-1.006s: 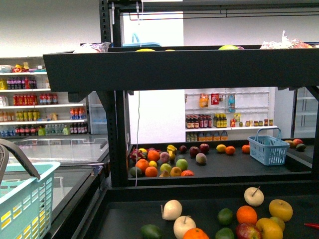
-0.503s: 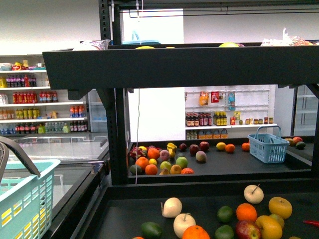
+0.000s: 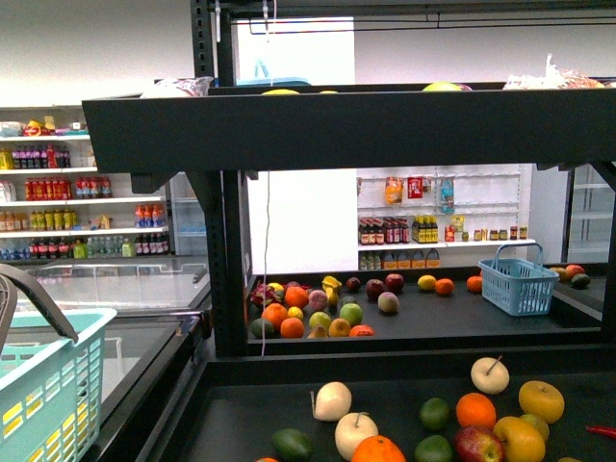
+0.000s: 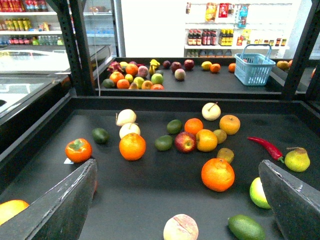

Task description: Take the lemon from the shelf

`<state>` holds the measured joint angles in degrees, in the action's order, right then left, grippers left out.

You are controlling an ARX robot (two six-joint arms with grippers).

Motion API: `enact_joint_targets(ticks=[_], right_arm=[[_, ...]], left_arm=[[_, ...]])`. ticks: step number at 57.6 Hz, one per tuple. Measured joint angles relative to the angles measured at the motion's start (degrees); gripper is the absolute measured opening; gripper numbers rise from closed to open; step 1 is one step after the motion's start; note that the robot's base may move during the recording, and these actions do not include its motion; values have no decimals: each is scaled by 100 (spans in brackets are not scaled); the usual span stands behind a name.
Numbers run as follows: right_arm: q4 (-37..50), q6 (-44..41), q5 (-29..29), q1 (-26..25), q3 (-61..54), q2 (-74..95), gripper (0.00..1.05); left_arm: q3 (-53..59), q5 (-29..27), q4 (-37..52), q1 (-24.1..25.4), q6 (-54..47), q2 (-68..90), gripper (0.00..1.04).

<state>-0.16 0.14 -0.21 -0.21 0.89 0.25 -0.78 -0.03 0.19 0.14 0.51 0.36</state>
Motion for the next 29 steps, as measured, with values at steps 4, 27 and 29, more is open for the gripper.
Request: enact_joint_targets(ticks=[4,27,29], right_arm=[[0,0,0,0,0,0,97],[0,0,0,0,0,0,97],[0,0,0,0,0,0,97]], left_arm=[[0,0,0,0,-2,0,97],[0,0,0,0,0,0,97],[0,0,0,0,0,0,97]])
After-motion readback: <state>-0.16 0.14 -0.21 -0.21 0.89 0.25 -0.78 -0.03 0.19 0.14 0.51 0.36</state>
